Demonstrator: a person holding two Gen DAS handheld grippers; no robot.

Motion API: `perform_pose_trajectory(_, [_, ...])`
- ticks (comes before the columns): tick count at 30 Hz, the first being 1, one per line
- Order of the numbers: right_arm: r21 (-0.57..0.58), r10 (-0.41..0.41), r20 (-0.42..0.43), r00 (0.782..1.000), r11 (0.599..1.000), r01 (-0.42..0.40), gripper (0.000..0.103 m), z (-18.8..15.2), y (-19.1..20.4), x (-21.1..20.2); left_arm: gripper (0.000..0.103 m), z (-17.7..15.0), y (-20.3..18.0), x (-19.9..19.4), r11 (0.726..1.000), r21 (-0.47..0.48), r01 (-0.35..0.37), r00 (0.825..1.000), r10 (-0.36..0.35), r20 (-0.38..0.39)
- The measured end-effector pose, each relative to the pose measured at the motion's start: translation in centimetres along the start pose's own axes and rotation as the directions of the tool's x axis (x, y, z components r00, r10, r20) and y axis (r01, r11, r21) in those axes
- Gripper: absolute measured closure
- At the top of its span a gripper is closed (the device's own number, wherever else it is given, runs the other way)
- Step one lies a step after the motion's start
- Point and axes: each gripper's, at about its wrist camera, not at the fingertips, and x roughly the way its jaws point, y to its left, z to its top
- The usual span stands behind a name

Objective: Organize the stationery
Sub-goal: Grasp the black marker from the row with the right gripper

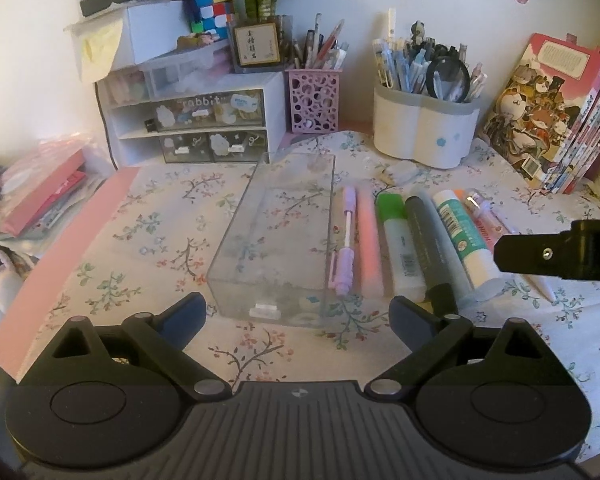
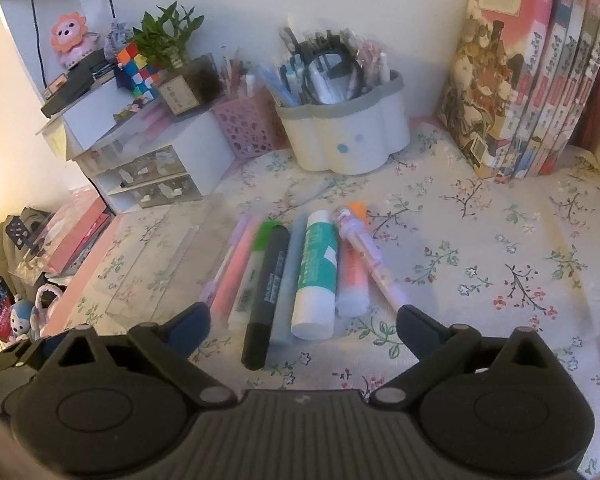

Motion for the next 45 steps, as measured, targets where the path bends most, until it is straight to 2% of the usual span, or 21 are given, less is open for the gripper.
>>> perform_pose_trajectory(8, [0.002,0.013,-0.027,1.0,1.0,-0.013,0.057,0.1,0.0,1.3,0.012,0.0,0.7,1.4,1.0,-0.008,-0.006,1.0,0.006,-0.004])
perform_pose_trajectory(13, [0.006,0.011,-0.034,0.999,1.0,-0.011,0.061,0.3,-0.3,1.8,0.012,-0.1,1.0,2.1,1.0,-0.008,-0.004,1.0,0.004,-0.004])
perform_pose_trajectory(18, [0.007,0.002,-0.052,0.999,1.0,-0.002,0.071,0.5,-0.5,2.7,0.014,-0.2,1.1,3.1,1.0,0.009,-0.005,1.0,0.005,-0.006])
perform_pose_trajectory(26, [-0.011,-0.006,-0.065,0.998,1.0,0.005,0.075,1.3,-0.4,3.9,0.018,-0.4,1.1,4.1,1.0,0.022,0.002,1.0,-0.002,0.004])
perform_pose_trajectory(30, [-0.043,-0.011,-0.068,0.998,0.999,0.008,0.077,2.0,-0.3,5.3,0.026,-0.9,1.0,4.9,0.998,0.054,-0.011,0.999,0.009,0.036])
perform_pose_trajectory(33, [-0.064,-0.019,-0.081,0.997,0.998,0.014,0.088,3.1,-0.1,6.5,0.029,-0.9,1.2,5.0,1.0,0.026,0.011,0.999,-0.012,0.05])
perform_pose_trajectory(45, [-0.076,-0.044,-0.093,0.995,0.996,0.037,0.088,3.4,0.8,6.2,0.031,-2.1,1.1,4.2,1.0,0.014,0.025,0.995,-0.026,0.092])
